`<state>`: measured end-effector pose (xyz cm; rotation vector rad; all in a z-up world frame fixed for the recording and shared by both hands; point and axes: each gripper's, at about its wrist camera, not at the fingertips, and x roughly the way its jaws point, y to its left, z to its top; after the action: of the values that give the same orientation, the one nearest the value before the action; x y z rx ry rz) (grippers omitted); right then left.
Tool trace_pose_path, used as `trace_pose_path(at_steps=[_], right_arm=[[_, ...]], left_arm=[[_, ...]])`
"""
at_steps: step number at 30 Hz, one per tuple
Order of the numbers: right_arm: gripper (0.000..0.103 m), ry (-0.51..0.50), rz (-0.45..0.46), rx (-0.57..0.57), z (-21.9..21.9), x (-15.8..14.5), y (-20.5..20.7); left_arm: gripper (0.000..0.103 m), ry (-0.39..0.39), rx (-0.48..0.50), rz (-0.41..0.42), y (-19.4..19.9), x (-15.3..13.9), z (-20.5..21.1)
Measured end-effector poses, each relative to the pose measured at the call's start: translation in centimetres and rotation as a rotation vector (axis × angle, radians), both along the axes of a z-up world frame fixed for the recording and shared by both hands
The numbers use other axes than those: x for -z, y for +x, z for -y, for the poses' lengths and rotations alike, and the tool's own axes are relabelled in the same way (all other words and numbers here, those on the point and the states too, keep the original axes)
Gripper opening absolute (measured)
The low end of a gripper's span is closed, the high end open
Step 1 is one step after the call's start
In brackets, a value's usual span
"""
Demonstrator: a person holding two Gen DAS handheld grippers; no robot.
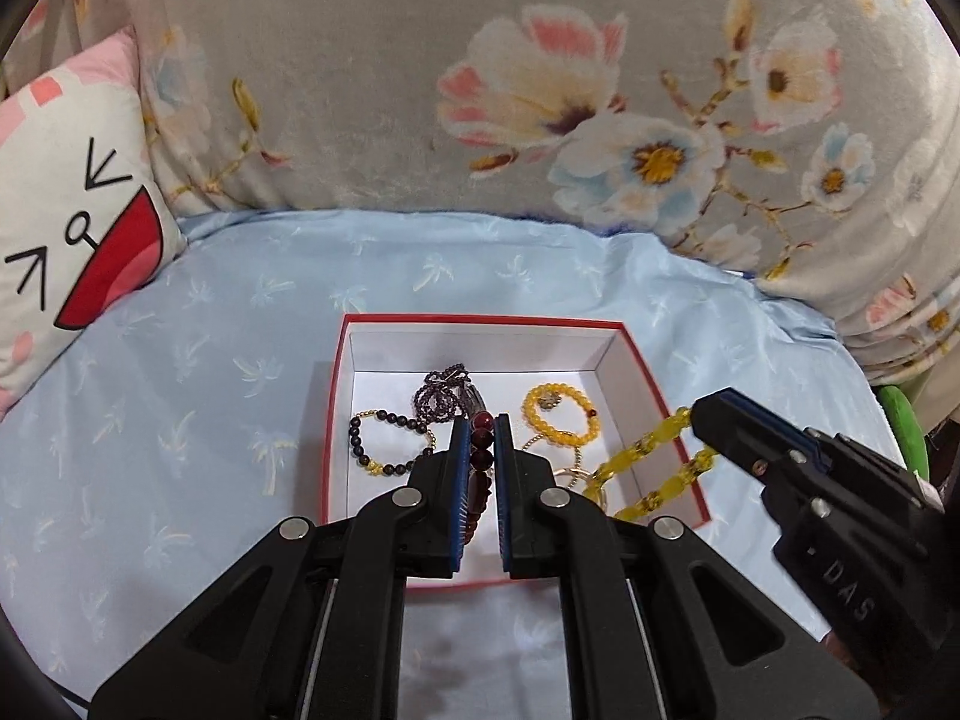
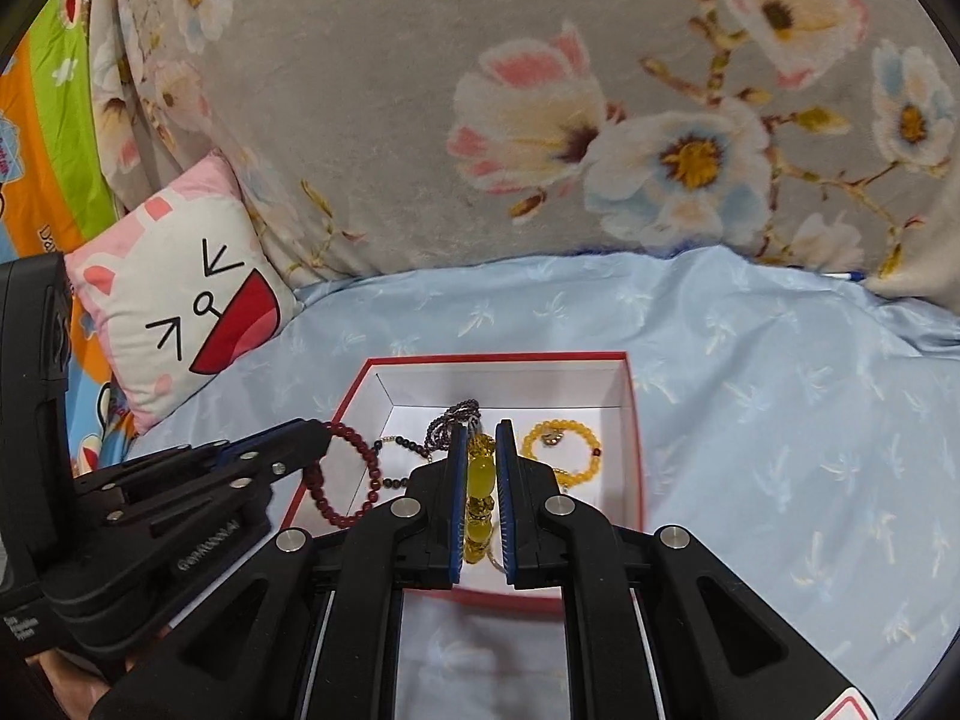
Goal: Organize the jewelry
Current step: 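Carry both bracelets into the red box and open both grippers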
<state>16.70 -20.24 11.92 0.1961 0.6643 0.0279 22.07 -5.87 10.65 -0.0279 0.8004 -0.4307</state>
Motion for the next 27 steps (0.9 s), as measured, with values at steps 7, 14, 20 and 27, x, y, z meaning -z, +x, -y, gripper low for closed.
trace_pose_path(at_steps=[7, 14, 20, 27], right_arm=[[0.009, 0.038, -0.091, -0.021, -0.6, 4.5, 4.2], [0.009, -0.007, -0.162, 0.0, 0.6, 7.9, 6.1], [0.015, -0.061, -0.146, 0.032, 1.5, 8.2, 5.6], [0.021, -0.053, -0.085, 0.063, 2.8, 6.3, 3.9]], left_arm=[[0.008, 0.012, -0.026, -0.087, 3.2, 4.3, 0.4], [0.008, 0.057, -0.037, -0.098, 4.2, 6.4, 0.2], [0.011, 0.079, -0.068, -0.082, 4.7, 6.7, 0.2], [0.025, 0.037, -0.092, -0.045, 4.4, 5.2, -0.9]])
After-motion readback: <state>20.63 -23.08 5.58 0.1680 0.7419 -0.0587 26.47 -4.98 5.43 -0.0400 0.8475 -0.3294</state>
